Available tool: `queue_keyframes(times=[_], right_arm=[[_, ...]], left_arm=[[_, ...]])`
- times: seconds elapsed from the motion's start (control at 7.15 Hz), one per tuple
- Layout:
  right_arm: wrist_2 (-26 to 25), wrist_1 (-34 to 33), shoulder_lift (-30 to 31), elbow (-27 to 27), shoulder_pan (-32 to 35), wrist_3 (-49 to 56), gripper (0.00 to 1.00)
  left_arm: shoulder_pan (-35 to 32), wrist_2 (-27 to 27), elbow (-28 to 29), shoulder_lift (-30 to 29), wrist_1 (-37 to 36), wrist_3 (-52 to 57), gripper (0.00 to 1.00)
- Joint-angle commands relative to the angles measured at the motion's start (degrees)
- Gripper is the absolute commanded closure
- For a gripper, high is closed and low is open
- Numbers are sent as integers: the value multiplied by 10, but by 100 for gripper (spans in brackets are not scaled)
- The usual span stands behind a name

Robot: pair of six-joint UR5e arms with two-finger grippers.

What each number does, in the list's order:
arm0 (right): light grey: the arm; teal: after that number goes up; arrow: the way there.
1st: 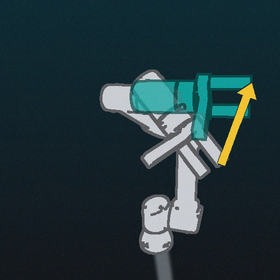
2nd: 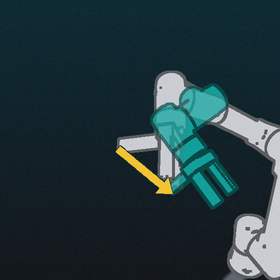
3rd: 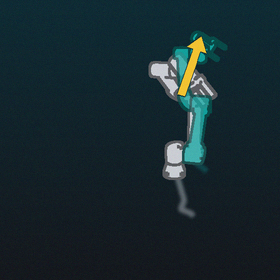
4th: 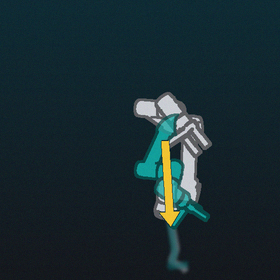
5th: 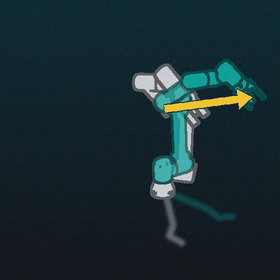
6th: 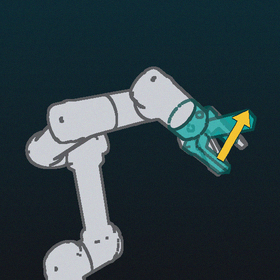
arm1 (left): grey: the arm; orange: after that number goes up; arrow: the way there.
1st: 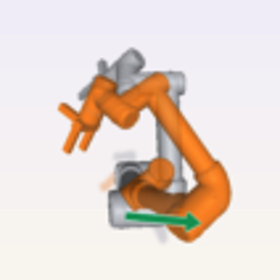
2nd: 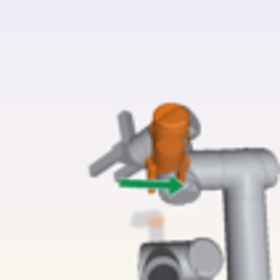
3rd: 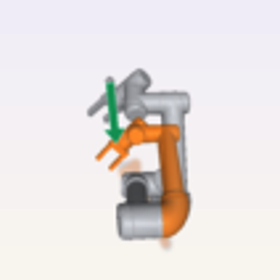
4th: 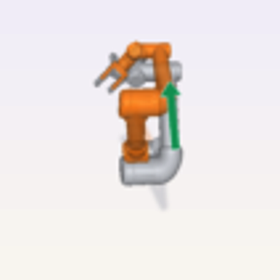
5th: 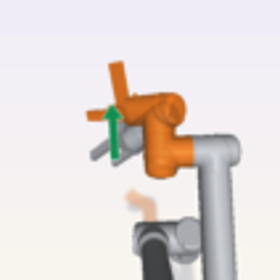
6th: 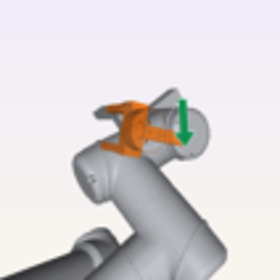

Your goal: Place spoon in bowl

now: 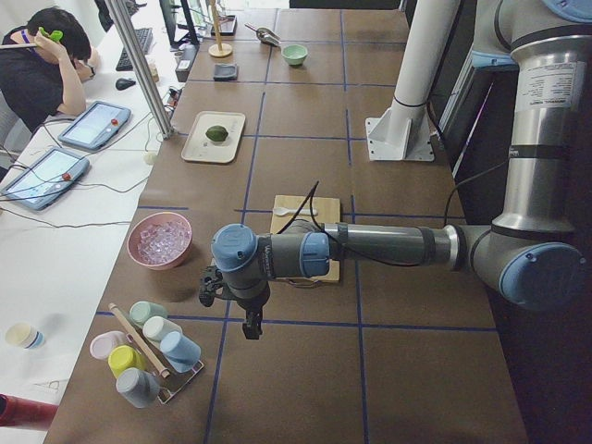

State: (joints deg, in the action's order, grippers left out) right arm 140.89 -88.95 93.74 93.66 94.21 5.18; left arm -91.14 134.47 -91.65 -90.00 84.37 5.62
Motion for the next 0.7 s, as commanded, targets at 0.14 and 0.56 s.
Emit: queue_keyframes(times=[0.14,0.56], right_arm=[[-2,2,0,-1,0,0,0],[-2,4,0,-1,0,0,0]], left_arm=[[0,0,0,0,0,0,0],[0,0,1,0,1,0,0]])
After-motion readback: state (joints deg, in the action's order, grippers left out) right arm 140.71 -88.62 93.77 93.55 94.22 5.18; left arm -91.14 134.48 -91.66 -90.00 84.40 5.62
